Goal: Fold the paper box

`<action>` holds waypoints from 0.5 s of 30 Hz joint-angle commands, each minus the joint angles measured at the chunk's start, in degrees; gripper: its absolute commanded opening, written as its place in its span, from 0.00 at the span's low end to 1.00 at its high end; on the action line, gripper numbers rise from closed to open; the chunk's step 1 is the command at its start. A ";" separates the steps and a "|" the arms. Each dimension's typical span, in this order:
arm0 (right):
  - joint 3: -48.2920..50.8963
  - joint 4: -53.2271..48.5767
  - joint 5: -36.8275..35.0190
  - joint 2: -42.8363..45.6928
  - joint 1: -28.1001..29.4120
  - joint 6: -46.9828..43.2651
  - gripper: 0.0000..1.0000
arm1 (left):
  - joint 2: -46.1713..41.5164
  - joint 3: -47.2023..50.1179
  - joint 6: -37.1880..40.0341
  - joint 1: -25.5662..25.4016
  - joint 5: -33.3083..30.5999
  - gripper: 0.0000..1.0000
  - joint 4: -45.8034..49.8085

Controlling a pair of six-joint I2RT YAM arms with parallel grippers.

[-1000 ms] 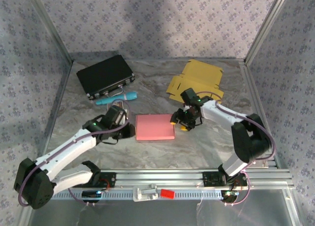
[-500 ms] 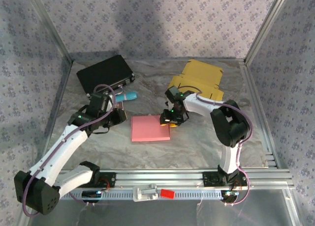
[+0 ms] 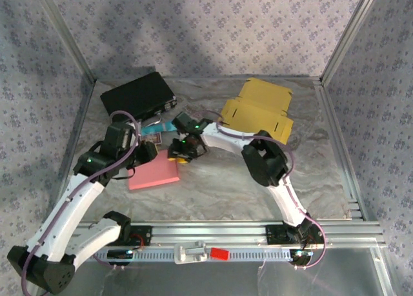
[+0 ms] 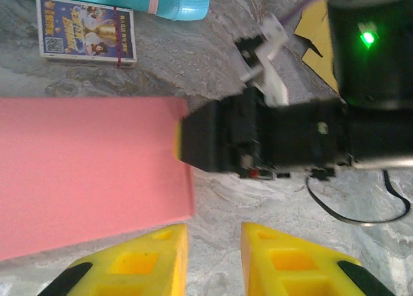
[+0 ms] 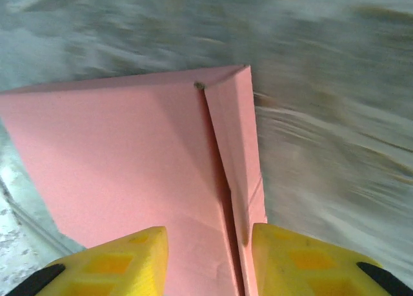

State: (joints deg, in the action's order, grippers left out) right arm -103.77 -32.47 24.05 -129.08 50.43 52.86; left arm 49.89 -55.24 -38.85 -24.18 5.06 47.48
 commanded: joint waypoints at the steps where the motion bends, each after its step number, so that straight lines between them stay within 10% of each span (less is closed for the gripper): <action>1: -10.20 -4.19 1.70 -6.54 2.63 4.16 0.40 | -2.53 -0.73 1.06 0.44 -0.63 0.27 4.11; 7: -13.04 -4.74 -0.85 -6.58 3.08 5.14 0.42 | -4.14 -0.22 0.91 0.63 0.45 0.27 4.25; 15: 7.15 -5.03 -14.45 18.16 -9.54 -2.88 0.44 | 3.45 2.43 -3.33 0.39 9.09 0.27 -9.09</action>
State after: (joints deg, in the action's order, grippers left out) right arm -102.00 -36.07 16.60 -121.86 48.21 53.25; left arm 50.06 -53.89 -39.86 -23.99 9.15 45.74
